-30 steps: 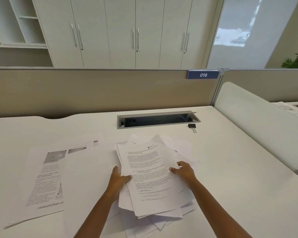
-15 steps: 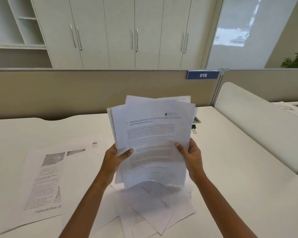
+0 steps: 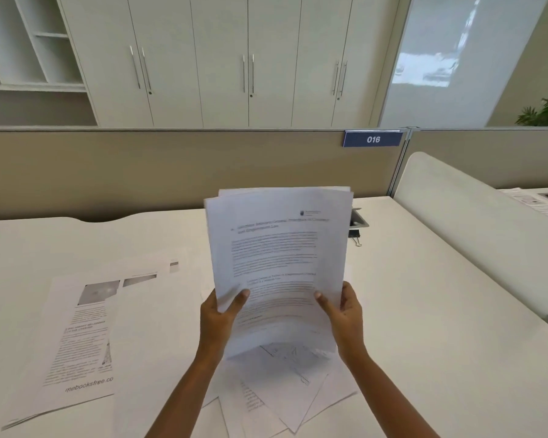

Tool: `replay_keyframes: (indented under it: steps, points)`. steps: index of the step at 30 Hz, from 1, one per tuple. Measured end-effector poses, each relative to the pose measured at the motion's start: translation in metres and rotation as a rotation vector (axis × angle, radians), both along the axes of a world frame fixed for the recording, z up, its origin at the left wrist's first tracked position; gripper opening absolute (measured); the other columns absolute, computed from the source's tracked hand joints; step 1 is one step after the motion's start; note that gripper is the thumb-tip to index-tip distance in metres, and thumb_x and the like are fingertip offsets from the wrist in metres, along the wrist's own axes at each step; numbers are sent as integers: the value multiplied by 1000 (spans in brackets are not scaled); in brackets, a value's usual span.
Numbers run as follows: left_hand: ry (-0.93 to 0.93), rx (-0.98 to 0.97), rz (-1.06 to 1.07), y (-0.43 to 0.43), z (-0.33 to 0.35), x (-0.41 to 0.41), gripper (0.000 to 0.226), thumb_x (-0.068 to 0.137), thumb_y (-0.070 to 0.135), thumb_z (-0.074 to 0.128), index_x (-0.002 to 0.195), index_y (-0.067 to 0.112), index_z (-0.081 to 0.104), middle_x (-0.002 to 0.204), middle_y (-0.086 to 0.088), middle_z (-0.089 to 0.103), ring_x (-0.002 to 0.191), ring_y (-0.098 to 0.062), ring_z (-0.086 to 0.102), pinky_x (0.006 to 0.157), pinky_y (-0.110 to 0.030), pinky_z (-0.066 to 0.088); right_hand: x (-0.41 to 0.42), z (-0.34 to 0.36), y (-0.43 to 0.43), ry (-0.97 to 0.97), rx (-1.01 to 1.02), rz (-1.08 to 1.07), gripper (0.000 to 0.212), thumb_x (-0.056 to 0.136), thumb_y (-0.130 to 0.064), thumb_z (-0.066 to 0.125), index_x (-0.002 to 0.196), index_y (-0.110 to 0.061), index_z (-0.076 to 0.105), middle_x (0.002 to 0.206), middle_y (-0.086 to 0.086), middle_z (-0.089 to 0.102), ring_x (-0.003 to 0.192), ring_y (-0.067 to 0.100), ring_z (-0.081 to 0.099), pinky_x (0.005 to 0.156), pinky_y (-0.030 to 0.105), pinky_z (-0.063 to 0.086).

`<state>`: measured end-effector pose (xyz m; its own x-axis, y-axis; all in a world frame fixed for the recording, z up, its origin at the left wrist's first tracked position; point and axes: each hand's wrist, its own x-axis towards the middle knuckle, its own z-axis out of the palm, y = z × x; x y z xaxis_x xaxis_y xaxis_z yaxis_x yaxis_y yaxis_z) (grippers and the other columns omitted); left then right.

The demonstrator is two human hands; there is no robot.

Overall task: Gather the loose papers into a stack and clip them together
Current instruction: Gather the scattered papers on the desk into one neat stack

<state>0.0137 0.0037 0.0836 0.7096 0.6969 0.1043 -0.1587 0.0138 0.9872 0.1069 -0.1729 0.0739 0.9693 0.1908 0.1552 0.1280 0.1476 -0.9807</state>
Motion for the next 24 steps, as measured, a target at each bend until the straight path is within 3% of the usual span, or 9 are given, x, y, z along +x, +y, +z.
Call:
replay_keyframes:
  steps: [2,5,9,11,12,14,16,18,24]
  points:
    - [15,17,-15,2,-5,0,30,83,8,63,112,12,59,104,-7,64,96,-27,60,67,-17,53,-2,-2,0,22,-29,24,35,83,-8,65,116,-14,52,104,4,63,96,21,62,77,26,58]
    - [2,-2,-43,0,-3,2,26,84,13,62,110,11,59,99,-6,64,101,-37,61,56,-11,55,-2,1,3,23,-30,-61,31,85,-11,63,114,-15,53,101,1,64,97,25,61,75,26,57]
    - [-20,-62,-115,0,10,4,68,45,61,79,97,21,60,89,5,66,89,-15,64,56,-8,53,-1,11,7,-8,-36,46,41,85,-20,64,122,-15,48,108,1,63,99,20,62,76,26,59]
    - [17,-73,-213,2,9,4,40,64,35,79,97,25,59,94,4,66,98,-23,63,59,-10,55,1,12,4,-19,-133,168,39,88,-28,57,123,-13,49,112,4,64,102,21,63,84,35,58]
    - [75,-38,-264,5,6,4,32,75,19,73,102,22,58,100,-1,66,104,-28,61,62,-12,56,3,11,1,-21,-195,163,30,91,-23,54,118,-11,53,111,7,65,103,25,64,87,40,56]
    - [276,127,-315,13,-2,7,36,81,11,67,115,13,56,113,-13,63,111,-33,58,76,-24,58,11,8,-9,-17,-256,38,16,93,-10,51,104,-6,62,101,11,68,97,32,64,86,45,52]
    - [654,477,-248,26,-12,9,58,83,28,66,133,8,43,129,-16,51,124,-34,48,97,-39,46,20,6,-23,14,-227,-88,11,91,-7,54,96,-5,64,94,13,68,88,29,62,81,43,50]
    - [1003,773,-184,34,-19,7,79,81,50,60,142,11,27,139,-15,40,131,-30,38,103,-39,38,30,6,-37,58,-216,-169,14,89,-7,56,99,-4,65,99,17,68,87,27,61,81,42,49]
    - [1226,951,-210,32,-31,8,88,70,62,63,133,11,30,135,-11,35,127,-24,38,101,-34,39,52,-16,-74,230,-473,-268,25,88,-10,55,111,-2,62,112,21,66,98,38,62,90,45,49]
